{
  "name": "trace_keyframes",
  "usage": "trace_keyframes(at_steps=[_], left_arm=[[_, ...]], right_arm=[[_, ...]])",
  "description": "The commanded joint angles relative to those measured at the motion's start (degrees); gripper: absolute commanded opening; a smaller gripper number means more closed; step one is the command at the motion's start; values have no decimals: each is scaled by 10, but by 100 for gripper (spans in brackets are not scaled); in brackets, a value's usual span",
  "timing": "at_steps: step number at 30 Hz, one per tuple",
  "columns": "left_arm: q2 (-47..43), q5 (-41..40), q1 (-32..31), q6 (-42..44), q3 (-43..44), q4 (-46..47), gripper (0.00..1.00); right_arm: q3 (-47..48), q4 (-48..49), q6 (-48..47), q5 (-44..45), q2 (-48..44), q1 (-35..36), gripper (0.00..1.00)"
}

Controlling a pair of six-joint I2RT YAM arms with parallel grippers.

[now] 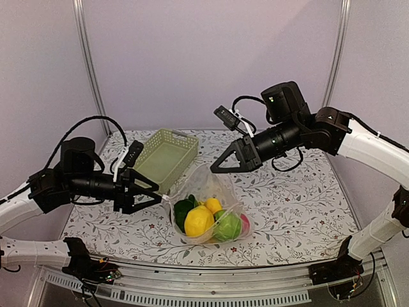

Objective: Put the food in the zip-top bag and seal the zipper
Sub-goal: Pass from the right arm to the left

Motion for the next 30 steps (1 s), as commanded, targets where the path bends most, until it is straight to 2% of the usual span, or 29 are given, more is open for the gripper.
trace_keyframes(at_steps=[1,6,11,14,16,19,30], left_arm=[[-14,8,-10,-22,-21,55,61],[0,35,-13,-35,-35,73,56],[10,51,-23,-41,-40,83,61],[12,45,-23,-40,-47,88,60],[17,47,-23,-43,-44,91,56],[27,49,-24,-44,-39,93,44],[52,52,-26,-60,-27,108,29]], right_arm=[[-17,75,18,-59,-24,-18,0],[-23,81,20,-67,-25,-24,0],[-25,90,24,-68,-27,-30,0],[-27,92,26,-70,-28,-30,0],[-28,93,27,-70,-29,-30,0],[-29,96,28,-71,-30,-31,0],[-42,101,31,-70,-34,-34,0]])
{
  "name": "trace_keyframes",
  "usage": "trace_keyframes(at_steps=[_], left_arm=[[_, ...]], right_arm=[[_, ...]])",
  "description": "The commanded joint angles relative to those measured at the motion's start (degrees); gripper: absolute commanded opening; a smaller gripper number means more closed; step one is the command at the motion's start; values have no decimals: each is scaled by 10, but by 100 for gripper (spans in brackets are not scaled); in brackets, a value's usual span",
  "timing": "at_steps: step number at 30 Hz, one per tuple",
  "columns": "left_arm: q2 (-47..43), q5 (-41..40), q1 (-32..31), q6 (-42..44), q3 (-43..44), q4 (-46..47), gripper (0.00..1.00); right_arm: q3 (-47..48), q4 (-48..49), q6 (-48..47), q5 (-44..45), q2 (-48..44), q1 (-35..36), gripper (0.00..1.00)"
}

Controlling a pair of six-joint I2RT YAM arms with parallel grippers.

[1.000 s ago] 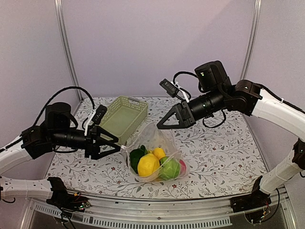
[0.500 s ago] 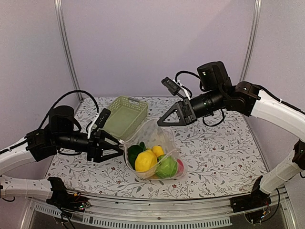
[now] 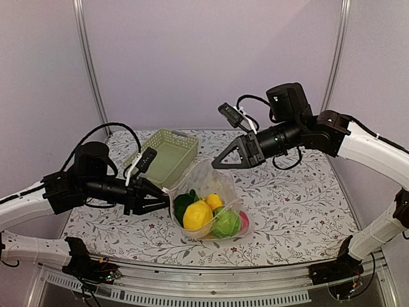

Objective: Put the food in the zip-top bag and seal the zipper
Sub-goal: Pass from the right arm to the left, then adjust the zipper food storage bag at the center of the board.

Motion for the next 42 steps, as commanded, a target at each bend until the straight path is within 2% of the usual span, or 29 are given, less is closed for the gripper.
trace_keyframes(at_steps=[1,5,8,10,12,13,14,17,19,23,28,31,35,42], left_arm=[[2,2,-7,-9,11,21,26],[-9,-1,-7,-25,8,42,9],[-22,-5,-7,-42,-2,67,0],[-29,-26,-7,-55,-3,68,0],[-28,-48,-6,-68,7,53,0],[-26,-56,-6,-75,13,47,0],[-23,-67,-5,-82,20,39,0],[-14,-84,-4,-99,32,24,0],[-9,-88,-3,-105,33,21,0],[-2,-93,-1,-114,36,14,0],[0,-99,1,-120,39,12,0],[1,-99,1,-122,39,14,0],[4,-97,1,-125,40,12,0],[4,-102,1,-130,41,8,0]], right_arm=[[-9,39,4,-17,-24,-7,0],[-19,42,10,-10,-25,-13,0],[-22,41,17,7,-31,-20,3],[-22,40,26,22,-37,-26,19],[-22,33,34,45,-48,-28,40],[-22,25,34,62,-57,-27,44],[-22,13,33,86,-64,-28,53],[-26,-36,25,154,-99,-27,67],[-33,-75,14,203,-120,-28,73],[-61,-129,17,246,-166,-26,73],[-111,-135,45,276,-219,14,67],[-136,-124,55,287,-230,49,63],[-176,-87,70,281,-235,56,57],[-202,-26,64,262,-233,56,54]])
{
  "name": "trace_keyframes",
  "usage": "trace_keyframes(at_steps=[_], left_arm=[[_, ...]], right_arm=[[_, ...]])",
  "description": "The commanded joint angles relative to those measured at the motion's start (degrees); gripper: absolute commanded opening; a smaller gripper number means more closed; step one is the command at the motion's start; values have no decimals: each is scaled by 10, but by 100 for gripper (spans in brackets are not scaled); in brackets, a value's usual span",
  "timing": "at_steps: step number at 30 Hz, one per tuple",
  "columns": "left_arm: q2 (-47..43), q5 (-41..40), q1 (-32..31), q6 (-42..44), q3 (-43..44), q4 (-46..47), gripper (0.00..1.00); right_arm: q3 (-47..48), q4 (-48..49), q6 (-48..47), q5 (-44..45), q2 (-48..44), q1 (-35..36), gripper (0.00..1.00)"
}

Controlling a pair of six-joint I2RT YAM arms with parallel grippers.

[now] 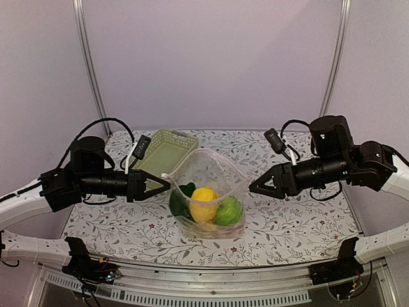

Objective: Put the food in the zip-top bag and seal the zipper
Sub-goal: Adjust the zipper food storage bag at the center of the board.

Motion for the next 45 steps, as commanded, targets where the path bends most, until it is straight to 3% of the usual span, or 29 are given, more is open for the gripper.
trace_keyframes(at_steps=[1,5,14,24,35,45], left_arm=[[5,-6,1,-7,18,-5,0],[5,-7,1,-11,18,-9,0],[3,-8,1,-12,24,-19,0],[-2,-26,1,-11,30,-31,0],[-9,-65,14,-5,148,-133,0],[-15,-5,14,-53,67,-61,0]], right_arm=[[-11,68,1,-21,-1,3,53],[-17,94,2,-29,5,3,51],[-23,139,-8,-29,24,2,33],[-9,145,-10,-37,42,3,0],[133,16,-59,21,17,2,0],[104,7,-67,73,27,2,0]])
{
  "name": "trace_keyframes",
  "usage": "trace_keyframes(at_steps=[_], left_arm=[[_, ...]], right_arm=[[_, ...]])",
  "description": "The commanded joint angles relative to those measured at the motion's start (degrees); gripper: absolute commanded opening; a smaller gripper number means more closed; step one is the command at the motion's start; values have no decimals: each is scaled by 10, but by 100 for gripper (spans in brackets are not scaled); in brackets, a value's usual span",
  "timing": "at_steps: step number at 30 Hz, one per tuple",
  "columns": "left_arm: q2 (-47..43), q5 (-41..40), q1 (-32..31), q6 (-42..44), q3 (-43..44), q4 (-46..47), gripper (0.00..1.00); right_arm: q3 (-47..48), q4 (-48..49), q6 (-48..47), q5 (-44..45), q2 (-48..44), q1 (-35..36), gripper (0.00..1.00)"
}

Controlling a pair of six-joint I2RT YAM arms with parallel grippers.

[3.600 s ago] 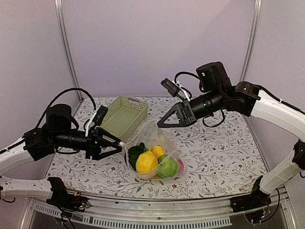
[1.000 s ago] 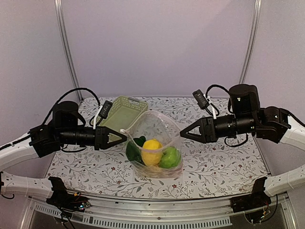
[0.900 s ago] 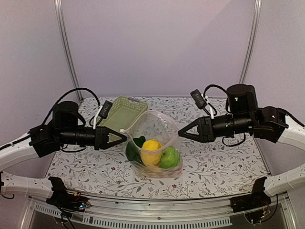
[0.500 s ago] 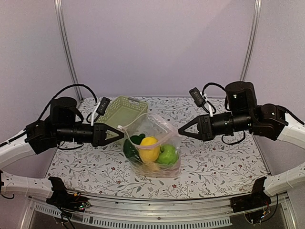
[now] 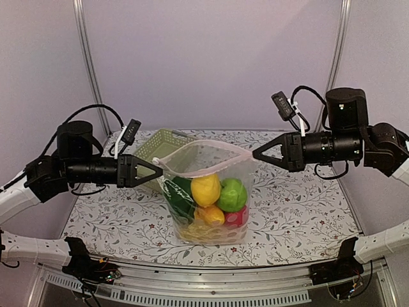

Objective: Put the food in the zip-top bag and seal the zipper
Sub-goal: Adjust the zipper food storage bag at the center of the board, then hold the zipper from the zipper food storage bag.

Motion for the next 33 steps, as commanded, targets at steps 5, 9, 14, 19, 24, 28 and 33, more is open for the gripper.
trace_keyframes(at_steps=[5,9,14,19,24,28,33], left_arm=[[-3,68,4,-14,-78,94,0],[0,80,4,5,-82,93,0],[-17,75,4,25,-83,95,0],[-26,80,4,33,-88,103,0],[-26,85,4,33,-87,100,0],[-30,83,4,33,-84,96,0],[-31,76,4,28,-81,91,0]], right_arm=[[-45,-19,15,99,6,0,0],[-28,-35,24,111,14,-2,18],[79,-106,-11,100,55,-1,49],[205,-170,-87,64,127,10,64],[308,-186,-138,10,205,34,62],[357,-189,-159,25,263,68,55],[394,-183,-176,91,316,122,60]])
